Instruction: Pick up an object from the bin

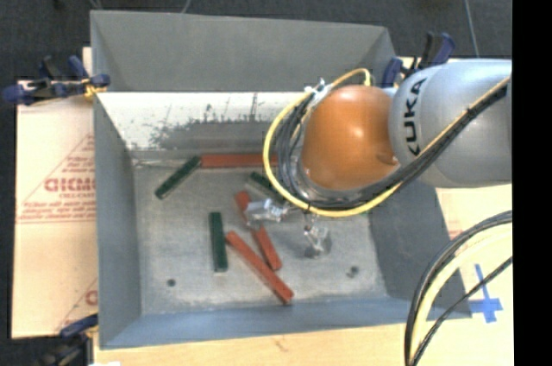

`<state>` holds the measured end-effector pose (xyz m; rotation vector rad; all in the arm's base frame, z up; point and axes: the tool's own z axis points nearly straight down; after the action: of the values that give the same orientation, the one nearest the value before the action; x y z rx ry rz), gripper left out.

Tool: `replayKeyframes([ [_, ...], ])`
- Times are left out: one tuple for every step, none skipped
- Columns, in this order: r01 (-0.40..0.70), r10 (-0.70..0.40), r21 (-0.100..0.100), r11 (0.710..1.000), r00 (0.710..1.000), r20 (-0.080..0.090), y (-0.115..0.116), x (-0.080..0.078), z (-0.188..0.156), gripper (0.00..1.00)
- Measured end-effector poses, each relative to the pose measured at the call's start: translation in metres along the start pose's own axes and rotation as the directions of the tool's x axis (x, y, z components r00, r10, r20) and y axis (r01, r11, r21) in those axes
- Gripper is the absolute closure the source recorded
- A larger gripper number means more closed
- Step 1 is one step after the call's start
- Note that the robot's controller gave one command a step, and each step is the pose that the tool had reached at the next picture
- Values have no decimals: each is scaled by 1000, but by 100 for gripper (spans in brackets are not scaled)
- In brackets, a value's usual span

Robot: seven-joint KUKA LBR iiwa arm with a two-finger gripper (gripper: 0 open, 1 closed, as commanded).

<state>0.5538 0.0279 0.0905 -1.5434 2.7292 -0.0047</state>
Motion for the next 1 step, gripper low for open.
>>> replayKeyframes([
  [346,-346,1,938,938,3,-15,-56,19,0],
])
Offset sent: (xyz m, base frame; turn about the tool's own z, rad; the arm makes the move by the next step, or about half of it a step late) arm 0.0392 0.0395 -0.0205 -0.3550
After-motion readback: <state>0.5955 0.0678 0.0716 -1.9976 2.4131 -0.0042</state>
